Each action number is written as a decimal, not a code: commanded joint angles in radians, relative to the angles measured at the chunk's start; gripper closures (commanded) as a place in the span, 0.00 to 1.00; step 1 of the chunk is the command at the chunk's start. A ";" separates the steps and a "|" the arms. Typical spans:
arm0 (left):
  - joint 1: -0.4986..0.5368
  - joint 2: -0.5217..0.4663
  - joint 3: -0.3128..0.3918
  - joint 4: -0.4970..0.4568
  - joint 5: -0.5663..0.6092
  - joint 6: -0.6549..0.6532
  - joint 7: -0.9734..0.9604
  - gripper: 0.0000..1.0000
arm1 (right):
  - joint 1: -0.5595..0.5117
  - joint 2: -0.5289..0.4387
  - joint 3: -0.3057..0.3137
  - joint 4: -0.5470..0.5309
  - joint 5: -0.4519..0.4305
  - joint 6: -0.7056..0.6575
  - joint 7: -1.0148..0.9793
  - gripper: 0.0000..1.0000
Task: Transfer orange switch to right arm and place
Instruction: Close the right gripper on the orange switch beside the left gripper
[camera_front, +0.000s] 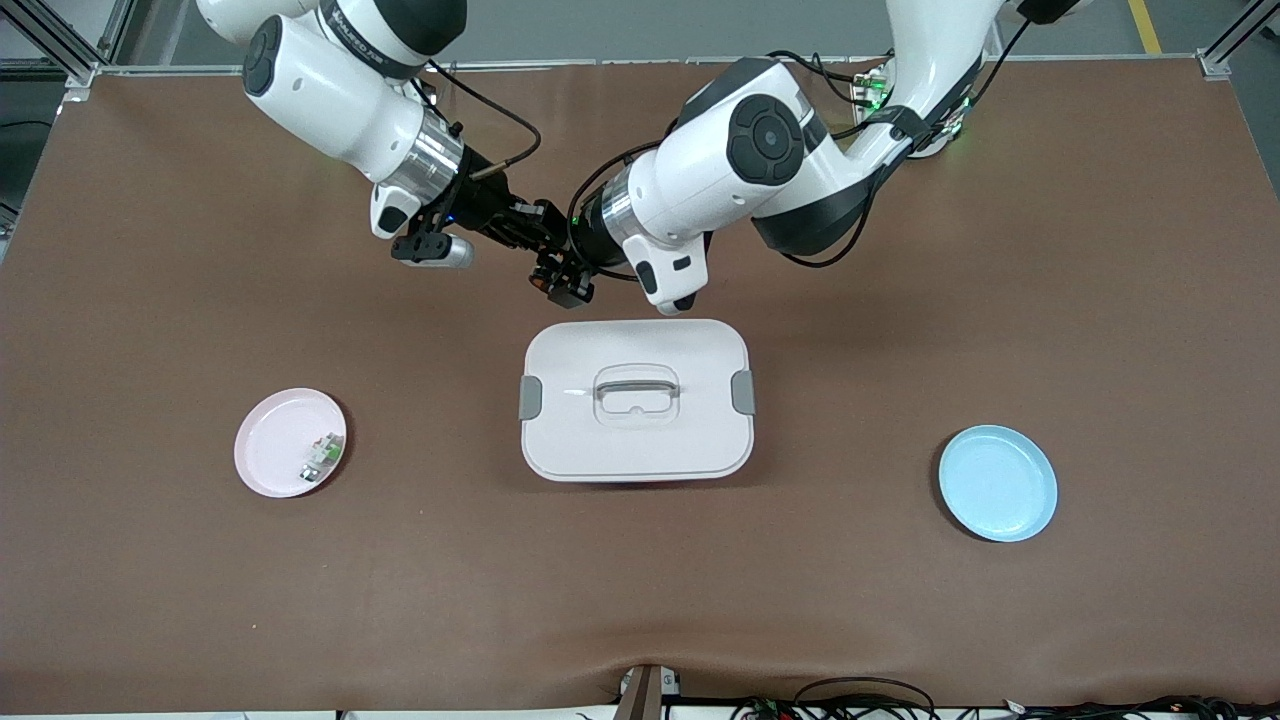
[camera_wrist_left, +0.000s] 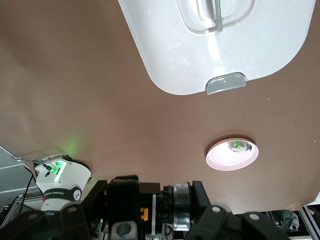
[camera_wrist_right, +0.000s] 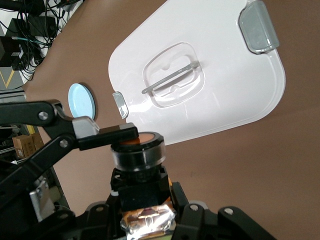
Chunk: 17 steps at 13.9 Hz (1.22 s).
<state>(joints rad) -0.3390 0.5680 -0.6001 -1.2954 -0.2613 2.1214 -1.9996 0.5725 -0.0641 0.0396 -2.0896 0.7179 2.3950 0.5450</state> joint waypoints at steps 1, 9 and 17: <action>-0.012 0.009 0.000 0.022 -0.013 0.005 -0.011 1.00 | 0.018 -0.022 -0.009 -0.015 0.020 0.009 0.009 1.00; -0.012 0.010 0.000 0.022 -0.013 0.005 -0.010 1.00 | 0.018 -0.017 -0.009 -0.015 0.020 0.010 0.010 1.00; -0.020 0.004 0.005 0.022 -0.010 0.005 -0.007 0.00 | 0.018 -0.014 -0.009 -0.015 0.020 0.013 0.009 1.00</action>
<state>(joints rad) -0.3505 0.5680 -0.6002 -1.2912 -0.2613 2.1226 -1.9996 0.5739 -0.0640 0.0395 -2.0898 0.7191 2.3951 0.5459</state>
